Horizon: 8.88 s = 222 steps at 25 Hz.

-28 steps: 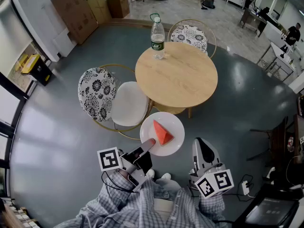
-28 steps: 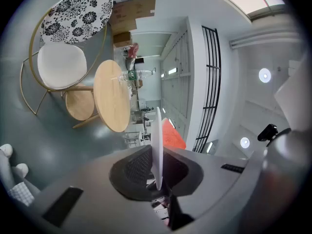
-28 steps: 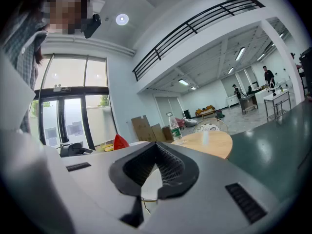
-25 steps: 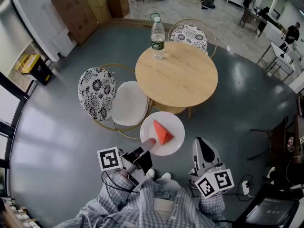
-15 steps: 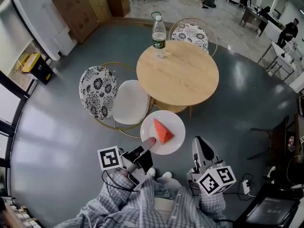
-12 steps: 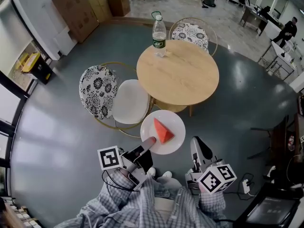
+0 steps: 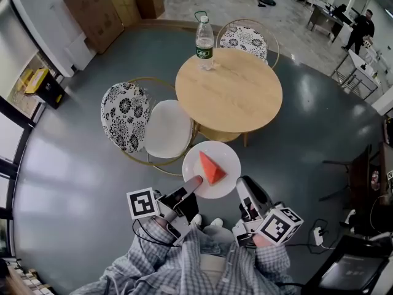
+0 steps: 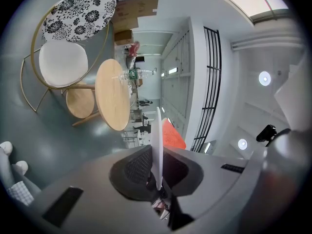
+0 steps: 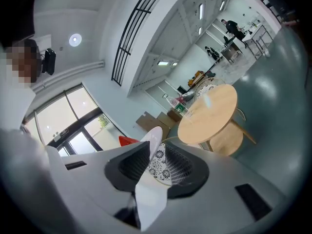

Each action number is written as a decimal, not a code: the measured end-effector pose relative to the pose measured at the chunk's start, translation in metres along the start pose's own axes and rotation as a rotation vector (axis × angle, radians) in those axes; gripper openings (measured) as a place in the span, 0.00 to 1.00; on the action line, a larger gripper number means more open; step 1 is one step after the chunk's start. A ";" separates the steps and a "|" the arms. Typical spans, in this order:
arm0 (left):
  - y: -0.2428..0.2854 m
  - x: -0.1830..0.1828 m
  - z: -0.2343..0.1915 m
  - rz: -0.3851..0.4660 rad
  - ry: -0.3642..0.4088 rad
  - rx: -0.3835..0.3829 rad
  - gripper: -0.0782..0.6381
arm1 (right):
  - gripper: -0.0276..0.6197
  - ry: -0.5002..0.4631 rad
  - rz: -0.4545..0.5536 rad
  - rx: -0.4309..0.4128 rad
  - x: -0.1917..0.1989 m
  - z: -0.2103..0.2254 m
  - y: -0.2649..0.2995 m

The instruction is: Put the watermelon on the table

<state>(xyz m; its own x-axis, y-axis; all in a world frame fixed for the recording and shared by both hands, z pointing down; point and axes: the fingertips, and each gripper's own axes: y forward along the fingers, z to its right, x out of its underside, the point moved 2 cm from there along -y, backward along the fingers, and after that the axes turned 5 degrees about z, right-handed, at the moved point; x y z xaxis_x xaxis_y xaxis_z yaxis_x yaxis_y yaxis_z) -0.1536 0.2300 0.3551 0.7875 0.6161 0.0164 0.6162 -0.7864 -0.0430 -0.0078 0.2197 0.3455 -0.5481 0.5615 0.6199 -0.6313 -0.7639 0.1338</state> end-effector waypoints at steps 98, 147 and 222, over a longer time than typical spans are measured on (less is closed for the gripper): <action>0.282 -0.048 -0.099 -0.041 -0.052 -0.153 0.15 | 0.16 0.044 -0.098 0.089 -0.154 0.220 0.124; 0.365 -0.069 -0.249 -0.231 -0.066 -0.371 0.15 | 0.16 0.081 -0.113 0.430 -0.125 0.367 0.171; 0.356 -0.053 -0.235 -0.454 0.082 -0.430 0.43 | 0.11 -1.544 -0.835 0.203 -0.038 0.293 0.200</action>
<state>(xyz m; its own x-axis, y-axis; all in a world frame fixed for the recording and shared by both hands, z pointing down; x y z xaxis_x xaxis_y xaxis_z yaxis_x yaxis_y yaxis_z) 0.0269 -0.0931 0.5740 0.4341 0.9007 0.0162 0.8262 -0.4052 0.3915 0.0473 -0.0479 0.5748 0.9011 0.0932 0.4235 -0.3087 -0.5480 0.7774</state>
